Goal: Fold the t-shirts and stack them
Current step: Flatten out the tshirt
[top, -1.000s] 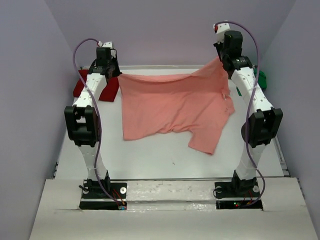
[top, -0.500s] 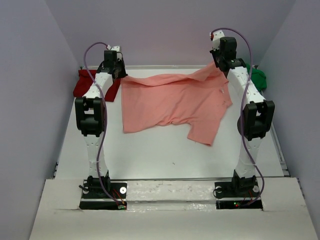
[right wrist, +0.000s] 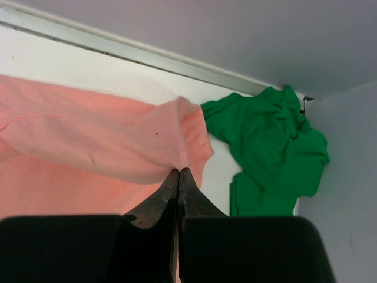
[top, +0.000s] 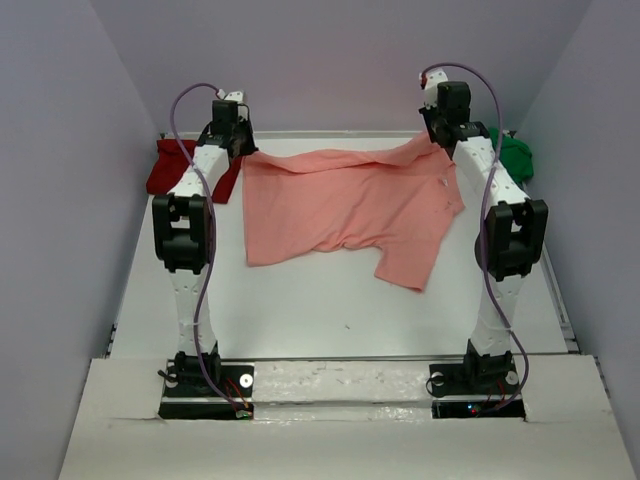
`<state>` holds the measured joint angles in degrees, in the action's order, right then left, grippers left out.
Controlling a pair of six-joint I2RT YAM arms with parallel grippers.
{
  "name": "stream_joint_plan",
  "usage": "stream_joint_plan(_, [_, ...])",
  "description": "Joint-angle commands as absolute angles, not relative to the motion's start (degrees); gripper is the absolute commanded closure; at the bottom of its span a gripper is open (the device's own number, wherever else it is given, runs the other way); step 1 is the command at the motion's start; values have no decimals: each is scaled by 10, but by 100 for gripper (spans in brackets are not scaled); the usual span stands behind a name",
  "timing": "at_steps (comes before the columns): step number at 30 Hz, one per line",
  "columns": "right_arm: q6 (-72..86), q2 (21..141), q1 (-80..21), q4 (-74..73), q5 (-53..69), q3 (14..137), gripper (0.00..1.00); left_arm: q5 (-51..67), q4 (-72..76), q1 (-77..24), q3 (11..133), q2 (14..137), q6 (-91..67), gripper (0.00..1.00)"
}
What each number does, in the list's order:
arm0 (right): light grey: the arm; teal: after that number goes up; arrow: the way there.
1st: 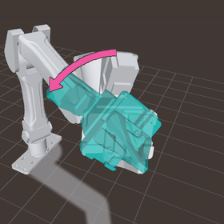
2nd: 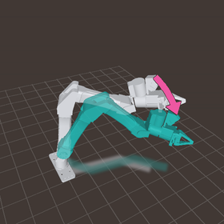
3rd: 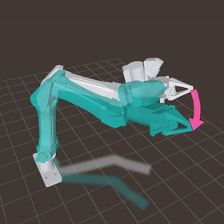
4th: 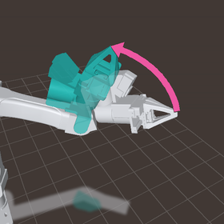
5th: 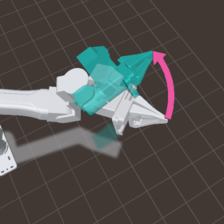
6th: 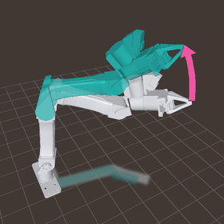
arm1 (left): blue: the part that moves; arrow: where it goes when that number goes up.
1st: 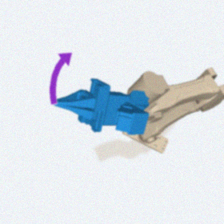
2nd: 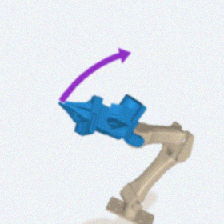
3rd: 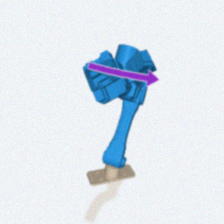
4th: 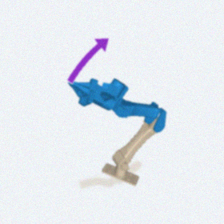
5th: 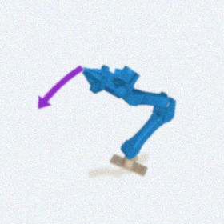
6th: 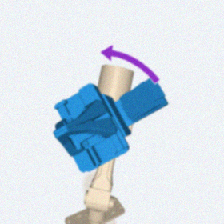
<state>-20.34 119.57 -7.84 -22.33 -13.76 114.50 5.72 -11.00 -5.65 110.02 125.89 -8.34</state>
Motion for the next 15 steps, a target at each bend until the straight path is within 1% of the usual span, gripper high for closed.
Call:
stream_joint_plan(1, [-180, 1163, -75, -207, -158, 1109, 100, 32, -111, -61, 1101, 1215, -76, 100])
stream_joint_plan(8, [-168, 1159, -69, -207, -167, 1081, 100, 15, -113, -63, 1079, 1215, -82, 100])
stream_joint_plan(15, [-158, 1155, -69, -207, -203, 1064, 100, 6, -113, -64, 1061, 1211, -88, 100])
